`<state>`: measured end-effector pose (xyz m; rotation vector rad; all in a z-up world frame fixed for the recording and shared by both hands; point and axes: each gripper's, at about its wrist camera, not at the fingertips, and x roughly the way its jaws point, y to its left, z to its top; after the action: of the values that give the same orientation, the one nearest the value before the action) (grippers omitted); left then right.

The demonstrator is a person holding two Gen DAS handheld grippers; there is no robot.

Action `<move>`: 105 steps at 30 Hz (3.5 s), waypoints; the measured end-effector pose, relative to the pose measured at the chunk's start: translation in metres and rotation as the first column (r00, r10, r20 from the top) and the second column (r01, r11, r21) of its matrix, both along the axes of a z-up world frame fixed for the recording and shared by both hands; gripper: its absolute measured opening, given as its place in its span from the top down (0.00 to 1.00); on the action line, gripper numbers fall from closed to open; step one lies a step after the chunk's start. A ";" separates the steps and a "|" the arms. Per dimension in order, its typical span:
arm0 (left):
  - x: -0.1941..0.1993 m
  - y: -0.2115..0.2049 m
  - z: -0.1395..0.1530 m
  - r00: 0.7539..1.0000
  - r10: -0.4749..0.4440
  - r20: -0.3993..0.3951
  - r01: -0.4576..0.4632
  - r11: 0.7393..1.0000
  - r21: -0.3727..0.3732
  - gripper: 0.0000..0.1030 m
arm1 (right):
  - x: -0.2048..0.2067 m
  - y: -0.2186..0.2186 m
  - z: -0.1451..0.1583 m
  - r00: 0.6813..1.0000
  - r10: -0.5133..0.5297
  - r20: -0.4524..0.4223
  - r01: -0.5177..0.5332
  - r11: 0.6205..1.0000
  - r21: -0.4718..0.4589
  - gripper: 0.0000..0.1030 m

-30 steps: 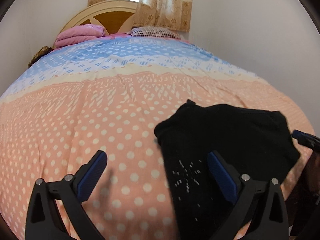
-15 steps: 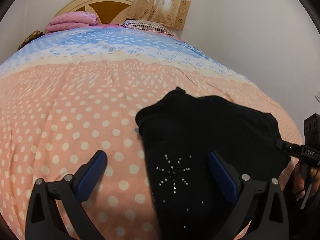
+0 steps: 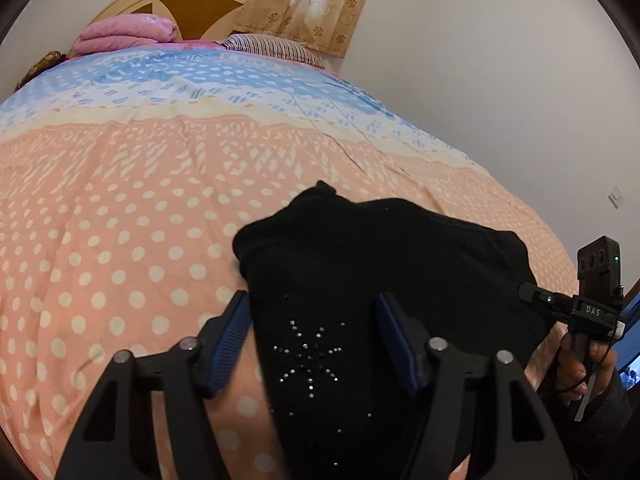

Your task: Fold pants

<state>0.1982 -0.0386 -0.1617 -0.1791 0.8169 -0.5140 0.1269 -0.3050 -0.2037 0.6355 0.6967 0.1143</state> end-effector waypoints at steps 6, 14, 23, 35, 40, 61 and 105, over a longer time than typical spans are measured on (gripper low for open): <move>-0.003 0.005 0.004 1.000 -0.027 0.009 0.027 0.998 -0.051 0.78 | -0.004 0.011 0.011 0.999 0.017 0.030 -0.016 0.999 -0.043 0.73; -0.009 0.024 0.021 0.999 -0.025 0.043 0.030 0.991 -0.130 0.87 | -0.004 0.031 0.051 0.994 0.068 0.089 -0.058 0.992 -0.108 0.74; -0.029 0.096 0.059 0.988 0.093 0.124 -0.069 0.980 -0.188 0.88 | 0.074 0.089 0.090 0.962 0.254 0.098 -0.232 0.954 -0.189 0.74; -0.055 0.234 0.045 0.901 0.405 0.155 -0.400 0.914 -0.066 0.88 | 0.213 0.238 0.060 0.884 0.467 0.031 -0.456 0.874 -0.168 0.74; -0.046 0.241 -0.013 0.894 0.446 0.042 -0.448 0.894 0.024 0.73 | 0.231 0.240 0.022 0.900 0.435 -0.040 -0.436 0.892 -0.119 0.71; -0.078 0.227 0.001 0.852 0.504 0.144 -0.523 0.831 0.187 0.34 | 0.189 0.179 0.025 0.971 0.238 -0.012 -0.238 0.969 -0.066 0.55; -0.153 0.179 0.090 0.808 0.464 0.363 -0.517 0.853 0.062 0.03 | -0.011 0.255 0.132 0.930 0.228 0.290 -0.054 0.861 -0.506 0.35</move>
<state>0.0452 0.1404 -0.0721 -0.1439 0.4425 0.0220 0.1159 -0.0502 -0.0712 0.0619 0.4067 0.1736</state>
